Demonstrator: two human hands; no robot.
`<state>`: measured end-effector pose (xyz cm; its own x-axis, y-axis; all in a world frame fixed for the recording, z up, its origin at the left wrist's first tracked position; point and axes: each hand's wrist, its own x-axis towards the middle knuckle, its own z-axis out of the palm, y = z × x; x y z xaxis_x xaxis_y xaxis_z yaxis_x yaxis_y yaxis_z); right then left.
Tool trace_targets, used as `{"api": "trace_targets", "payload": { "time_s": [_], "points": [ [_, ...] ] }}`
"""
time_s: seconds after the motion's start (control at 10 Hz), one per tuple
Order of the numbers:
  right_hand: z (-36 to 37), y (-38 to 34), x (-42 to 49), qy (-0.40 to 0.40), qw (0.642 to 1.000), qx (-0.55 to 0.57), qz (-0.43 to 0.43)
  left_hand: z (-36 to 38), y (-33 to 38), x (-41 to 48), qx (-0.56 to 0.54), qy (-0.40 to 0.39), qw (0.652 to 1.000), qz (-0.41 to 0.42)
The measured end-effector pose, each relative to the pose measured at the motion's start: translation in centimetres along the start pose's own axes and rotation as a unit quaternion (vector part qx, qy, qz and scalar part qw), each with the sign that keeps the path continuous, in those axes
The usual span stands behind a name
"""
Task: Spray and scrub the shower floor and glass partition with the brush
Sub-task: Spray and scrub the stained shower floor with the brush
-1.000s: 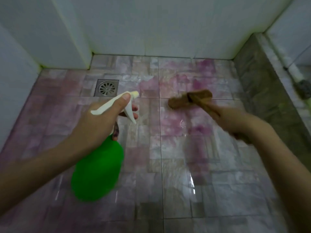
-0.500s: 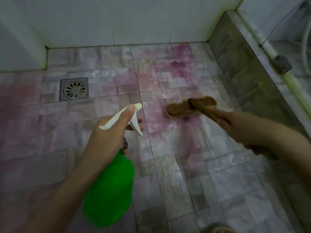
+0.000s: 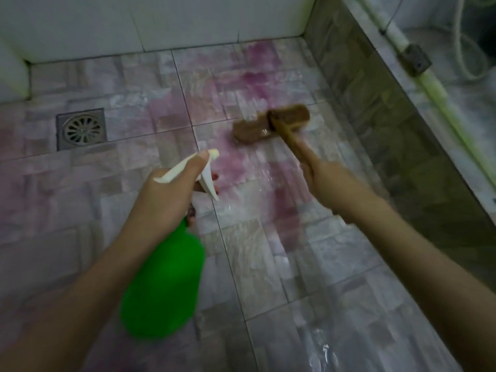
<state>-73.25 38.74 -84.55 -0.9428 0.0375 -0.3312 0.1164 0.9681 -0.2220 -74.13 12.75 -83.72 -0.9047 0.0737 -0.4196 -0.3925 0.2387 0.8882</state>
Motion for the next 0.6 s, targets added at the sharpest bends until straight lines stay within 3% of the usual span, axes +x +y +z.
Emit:
{"api": "trace_targets", "payload": {
  "time_s": [0.1,0.2,0.4,0.5,0.6],
  "points": [
    [-2.0,2.4,-2.4,-0.047,0.999,-0.015,-0.011,0.4,0.5,-1.0,0.016,0.02,1.0,0.011],
    [-2.7,1.9,-10.5,-0.134,0.99,0.011,0.033,-0.1,1.1,-2.5,0.011,0.03,0.998,0.048],
    [0.9,0.5,-4.9,-0.015,0.998,0.044,-0.053,0.0,-0.3,-6.0,0.013,0.056,0.996,0.064],
    [0.0,2.0,-9.2,-0.084,0.995,0.052,-0.001,-0.1,-2.1,-7.6,0.008,0.062,0.997,0.048],
    [2.3,1.2,-12.2,-0.058,0.992,0.11,0.002,-0.1,-2.6,-9.1,-0.002,0.078,0.996,0.037]
  ]
}}
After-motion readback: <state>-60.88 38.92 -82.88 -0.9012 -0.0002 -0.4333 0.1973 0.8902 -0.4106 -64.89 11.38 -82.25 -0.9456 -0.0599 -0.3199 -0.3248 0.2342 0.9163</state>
